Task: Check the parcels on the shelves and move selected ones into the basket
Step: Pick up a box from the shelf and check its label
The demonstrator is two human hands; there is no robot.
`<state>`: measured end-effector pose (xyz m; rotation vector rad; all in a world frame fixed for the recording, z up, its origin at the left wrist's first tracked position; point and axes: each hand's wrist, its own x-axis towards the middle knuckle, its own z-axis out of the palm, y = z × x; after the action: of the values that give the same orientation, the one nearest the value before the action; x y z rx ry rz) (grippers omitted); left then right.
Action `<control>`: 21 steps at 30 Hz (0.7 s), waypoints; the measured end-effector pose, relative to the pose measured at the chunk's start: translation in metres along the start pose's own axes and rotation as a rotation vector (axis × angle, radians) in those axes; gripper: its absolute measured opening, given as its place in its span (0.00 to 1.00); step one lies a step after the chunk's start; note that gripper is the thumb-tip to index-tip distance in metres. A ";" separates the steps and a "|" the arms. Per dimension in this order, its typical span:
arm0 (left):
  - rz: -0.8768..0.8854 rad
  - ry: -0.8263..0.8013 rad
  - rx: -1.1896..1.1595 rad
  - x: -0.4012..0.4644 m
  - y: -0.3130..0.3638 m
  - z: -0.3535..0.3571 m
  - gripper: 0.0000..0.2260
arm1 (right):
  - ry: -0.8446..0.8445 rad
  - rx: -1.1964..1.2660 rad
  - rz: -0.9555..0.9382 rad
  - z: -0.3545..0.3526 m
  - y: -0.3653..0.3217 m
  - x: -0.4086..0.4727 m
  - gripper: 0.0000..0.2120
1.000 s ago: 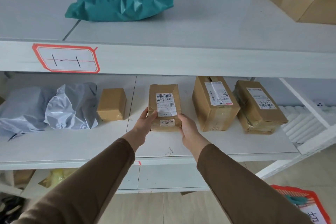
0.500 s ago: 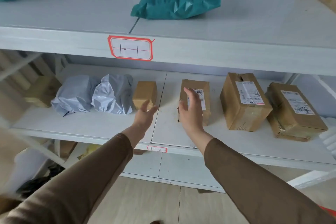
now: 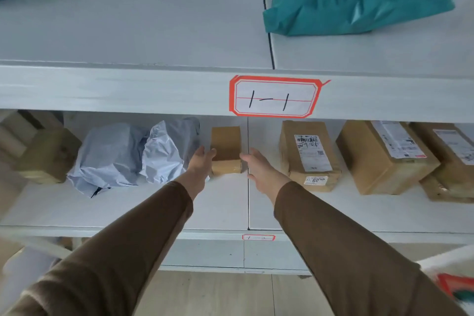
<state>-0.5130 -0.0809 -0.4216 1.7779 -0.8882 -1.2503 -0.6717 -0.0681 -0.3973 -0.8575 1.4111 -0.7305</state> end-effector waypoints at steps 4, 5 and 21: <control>-0.073 -0.130 -0.051 0.009 -0.008 0.002 0.14 | -0.045 -0.022 0.024 0.010 0.001 0.000 0.24; -0.065 -0.141 -0.062 0.012 -0.013 0.003 0.15 | -0.039 -0.004 0.012 0.012 0.003 -0.001 0.22; 0.555 -0.169 -0.214 -0.229 -0.022 0.010 0.17 | -0.043 0.787 -0.227 -0.055 0.061 -0.165 0.17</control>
<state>-0.5832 0.1260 -0.3483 1.1582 -1.1934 -1.0838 -0.7380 0.0998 -0.3610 -0.4013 0.8663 -1.3127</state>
